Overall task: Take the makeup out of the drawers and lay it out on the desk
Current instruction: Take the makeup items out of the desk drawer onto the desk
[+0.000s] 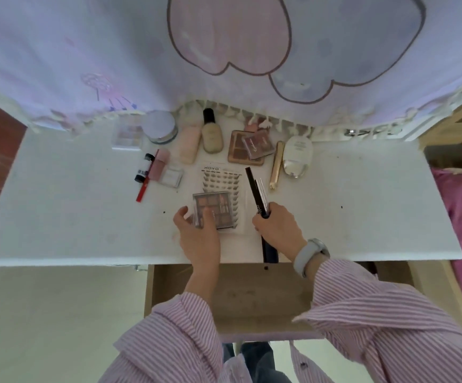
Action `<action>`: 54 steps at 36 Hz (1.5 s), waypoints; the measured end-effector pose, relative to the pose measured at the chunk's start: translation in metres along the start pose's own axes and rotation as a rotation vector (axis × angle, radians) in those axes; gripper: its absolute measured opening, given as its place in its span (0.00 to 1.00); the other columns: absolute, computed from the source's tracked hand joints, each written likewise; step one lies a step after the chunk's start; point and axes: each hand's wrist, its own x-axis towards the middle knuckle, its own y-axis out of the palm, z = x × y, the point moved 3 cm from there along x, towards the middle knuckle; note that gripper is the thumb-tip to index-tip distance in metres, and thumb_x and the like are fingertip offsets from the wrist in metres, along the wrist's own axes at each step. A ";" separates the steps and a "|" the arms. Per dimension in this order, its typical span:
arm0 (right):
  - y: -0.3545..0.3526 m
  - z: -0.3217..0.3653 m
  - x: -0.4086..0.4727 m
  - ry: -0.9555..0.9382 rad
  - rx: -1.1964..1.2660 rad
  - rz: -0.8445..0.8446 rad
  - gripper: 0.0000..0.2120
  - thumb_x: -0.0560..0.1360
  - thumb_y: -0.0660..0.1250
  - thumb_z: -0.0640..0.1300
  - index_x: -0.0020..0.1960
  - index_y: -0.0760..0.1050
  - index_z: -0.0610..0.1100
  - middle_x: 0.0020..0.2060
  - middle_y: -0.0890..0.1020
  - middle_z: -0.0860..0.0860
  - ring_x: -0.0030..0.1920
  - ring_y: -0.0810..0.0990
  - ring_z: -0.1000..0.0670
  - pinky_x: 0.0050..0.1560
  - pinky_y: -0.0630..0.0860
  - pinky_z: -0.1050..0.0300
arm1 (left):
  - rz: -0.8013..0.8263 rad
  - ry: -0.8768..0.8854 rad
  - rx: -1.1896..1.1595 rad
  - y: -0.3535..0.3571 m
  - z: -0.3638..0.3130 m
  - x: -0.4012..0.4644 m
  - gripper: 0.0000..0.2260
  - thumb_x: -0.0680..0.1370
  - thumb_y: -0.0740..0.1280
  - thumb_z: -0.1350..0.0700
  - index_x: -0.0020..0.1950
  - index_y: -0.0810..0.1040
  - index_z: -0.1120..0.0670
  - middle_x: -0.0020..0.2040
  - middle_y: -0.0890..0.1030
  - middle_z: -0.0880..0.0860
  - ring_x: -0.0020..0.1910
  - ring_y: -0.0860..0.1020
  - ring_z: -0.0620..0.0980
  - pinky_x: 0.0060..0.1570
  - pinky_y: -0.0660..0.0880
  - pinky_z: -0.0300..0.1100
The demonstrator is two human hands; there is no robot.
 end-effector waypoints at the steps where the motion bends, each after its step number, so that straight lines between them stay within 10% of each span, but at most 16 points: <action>1: 0.003 0.004 0.004 -0.006 -0.023 -0.005 0.08 0.73 0.61 0.45 0.37 0.65 0.46 0.36 0.77 0.48 0.36 0.75 0.47 0.36 0.69 0.55 | -0.013 0.029 0.073 0.002 0.000 0.004 0.20 0.78 0.63 0.49 0.68 0.63 0.51 0.59 0.74 0.54 0.56 0.73 0.53 0.56 0.71 0.48; 14: 0.002 0.028 0.028 -0.141 -0.070 -0.220 0.12 0.76 0.61 0.44 0.36 0.61 0.48 0.39 0.70 0.48 0.35 0.69 0.49 0.37 0.66 0.55 | 0.125 0.520 0.612 0.005 -0.002 0.028 0.31 0.75 0.60 0.40 0.73 0.58 0.51 0.74 0.60 0.55 0.72 0.56 0.56 0.66 0.57 0.56; 16: -0.001 0.023 0.024 -0.160 -0.173 -0.228 0.03 0.76 0.60 0.45 0.46 0.68 0.46 0.43 0.73 0.48 0.39 0.73 0.47 0.39 0.71 0.53 | 0.195 0.721 0.754 0.007 0.000 0.024 0.32 0.71 0.58 0.37 0.73 0.59 0.49 0.74 0.59 0.54 0.73 0.55 0.58 0.66 0.55 0.57; 22: -0.009 0.016 0.019 -0.193 -0.346 -0.280 0.23 0.78 0.59 0.46 0.72 0.59 0.46 0.55 0.75 0.44 0.50 0.77 0.42 0.48 0.75 0.48 | 0.308 1.210 1.008 0.018 0.017 0.002 0.32 0.69 0.62 0.33 0.69 0.66 0.46 0.73 0.64 0.52 0.74 0.54 0.59 0.68 0.49 0.65; 31: -0.015 0.010 0.020 -0.254 -0.401 -0.377 0.16 0.79 0.58 0.45 0.66 0.68 0.44 0.45 0.76 0.43 0.43 0.74 0.44 0.39 0.70 0.53 | 0.207 1.235 0.949 0.034 0.018 0.009 0.24 0.73 0.59 0.39 0.60 0.77 0.52 0.64 0.77 0.50 0.70 0.63 0.58 0.65 0.55 0.65; 42: -0.017 -0.015 0.010 -0.356 -0.127 -0.447 0.17 0.76 0.65 0.39 0.64 0.72 0.39 0.54 0.74 0.45 0.51 0.75 0.47 0.50 0.75 0.55 | 0.219 1.190 0.945 0.039 0.004 0.003 0.21 0.75 0.61 0.46 0.65 0.74 0.54 0.67 0.74 0.52 0.72 0.61 0.57 0.68 0.51 0.65; 50: -0.039 -0.036 0.005 -0.231 0.053 -0.518 0.07 0.76 0.65 0.39 0.51 0.78 0.38 0.47 0.76 0.48 0.43 0.74 0.54 0.44 0.67 0.77 | 0.344 1.264 1.083 0.079 -0.026 0.005 0.23 0.74 0.68 0.51 0.69 0.70 0.49 0.70 0.69 0.55 0.70 0.66 0.58 0.64 0.59 0.63; 54: -0.062 -0.055 0.005 -0.037 0.225 -0.586 0.10 0.77 0.63 0.44 0.51 0.79 0.38 0.45 0.79 0.45 0.45 0.75 0.49 0.47 0.67 0.65 | 0.449 1.236 1.177 0.089 -0.025 0.005 0.22 0.80 0.55 0.44 0.73 0.62 0.48 0.74 0.63 0.54 0.73 0.59 0.56 0.68 0.54 0.60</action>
